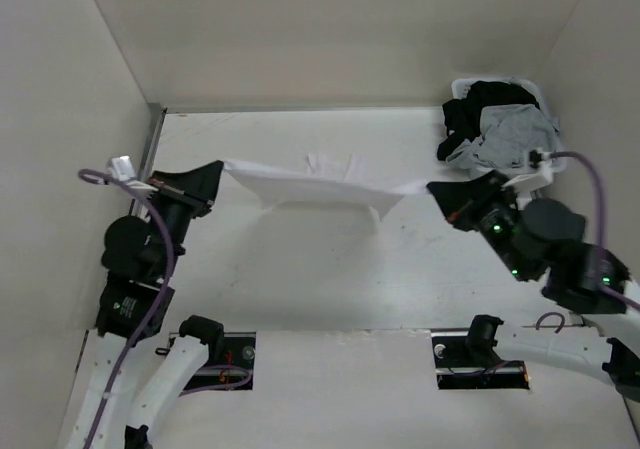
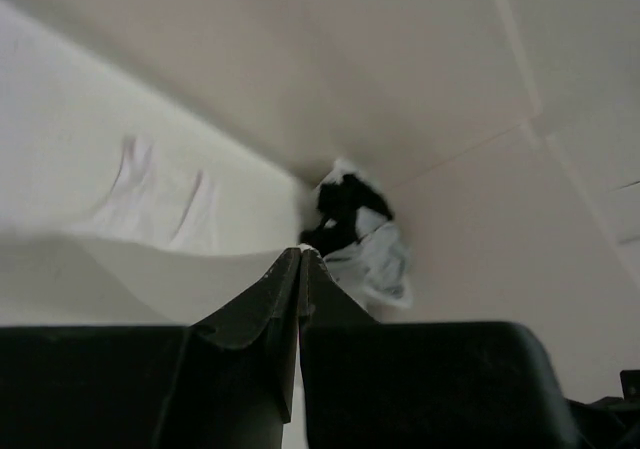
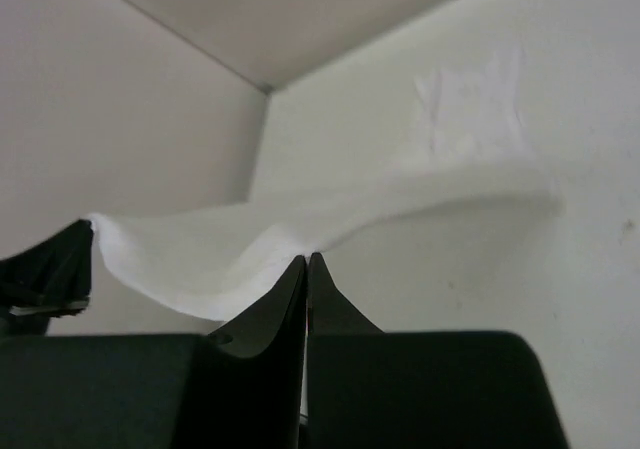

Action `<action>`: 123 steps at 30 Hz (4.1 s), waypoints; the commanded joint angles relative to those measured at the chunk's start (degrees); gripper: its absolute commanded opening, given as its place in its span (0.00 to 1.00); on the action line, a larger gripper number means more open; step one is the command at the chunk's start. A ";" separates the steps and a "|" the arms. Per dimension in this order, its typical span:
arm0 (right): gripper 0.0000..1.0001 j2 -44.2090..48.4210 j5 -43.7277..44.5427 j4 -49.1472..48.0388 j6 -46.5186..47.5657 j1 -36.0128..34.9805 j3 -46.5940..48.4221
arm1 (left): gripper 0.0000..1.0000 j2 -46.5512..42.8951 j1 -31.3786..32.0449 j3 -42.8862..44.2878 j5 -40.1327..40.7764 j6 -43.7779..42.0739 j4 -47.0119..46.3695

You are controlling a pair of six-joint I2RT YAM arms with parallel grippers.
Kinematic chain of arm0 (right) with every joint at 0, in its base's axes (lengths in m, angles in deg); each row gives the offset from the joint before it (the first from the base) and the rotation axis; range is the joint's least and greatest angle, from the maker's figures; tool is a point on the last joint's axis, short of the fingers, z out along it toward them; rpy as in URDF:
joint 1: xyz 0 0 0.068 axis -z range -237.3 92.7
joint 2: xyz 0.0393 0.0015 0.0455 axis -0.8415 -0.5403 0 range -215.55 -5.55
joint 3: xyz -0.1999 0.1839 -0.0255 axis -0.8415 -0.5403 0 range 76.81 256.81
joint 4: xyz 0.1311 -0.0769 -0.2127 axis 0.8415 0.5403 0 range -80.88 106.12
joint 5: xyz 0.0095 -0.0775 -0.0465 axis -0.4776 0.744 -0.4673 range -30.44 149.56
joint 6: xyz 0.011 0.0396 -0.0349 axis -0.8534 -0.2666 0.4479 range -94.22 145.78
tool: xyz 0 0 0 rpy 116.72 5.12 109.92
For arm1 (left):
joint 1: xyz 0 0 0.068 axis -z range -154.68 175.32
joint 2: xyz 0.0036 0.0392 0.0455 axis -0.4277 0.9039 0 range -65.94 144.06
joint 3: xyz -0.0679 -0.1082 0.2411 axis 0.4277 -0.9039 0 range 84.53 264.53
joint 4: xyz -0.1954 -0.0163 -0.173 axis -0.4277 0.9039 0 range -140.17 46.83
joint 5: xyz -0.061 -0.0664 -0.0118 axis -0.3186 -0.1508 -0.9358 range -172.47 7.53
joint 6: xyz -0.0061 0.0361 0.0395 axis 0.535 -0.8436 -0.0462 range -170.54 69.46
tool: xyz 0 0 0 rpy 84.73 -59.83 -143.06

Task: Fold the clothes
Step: Flatten the tank top out, then fold the tank top

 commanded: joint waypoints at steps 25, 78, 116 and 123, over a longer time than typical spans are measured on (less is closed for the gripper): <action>0.03 -41.53 -32.59 -13.67 22.77 36.54 42.36 | 0.00 44.25 -11.36 34.62 2.71 -3.36 -14.51; 0.02 -11.90 -24.49 -22.78 13.35 17.08 -19.93 | 0.00 9.24 -10.05 -14.67 10.61 2.35 -12.10; 0.32 -44.72 -36.21 -46.79 9.50 33.04 -19.64 | 0.36 44.63 -12.07 -21.51 8.42 0.95 -31.04; 0.50 -45.42 -36.73 -50.57 6.69 32.33 -24.74 | 0.41 50.33 -12.95 -20.20 -0.29 -0.02 -34.98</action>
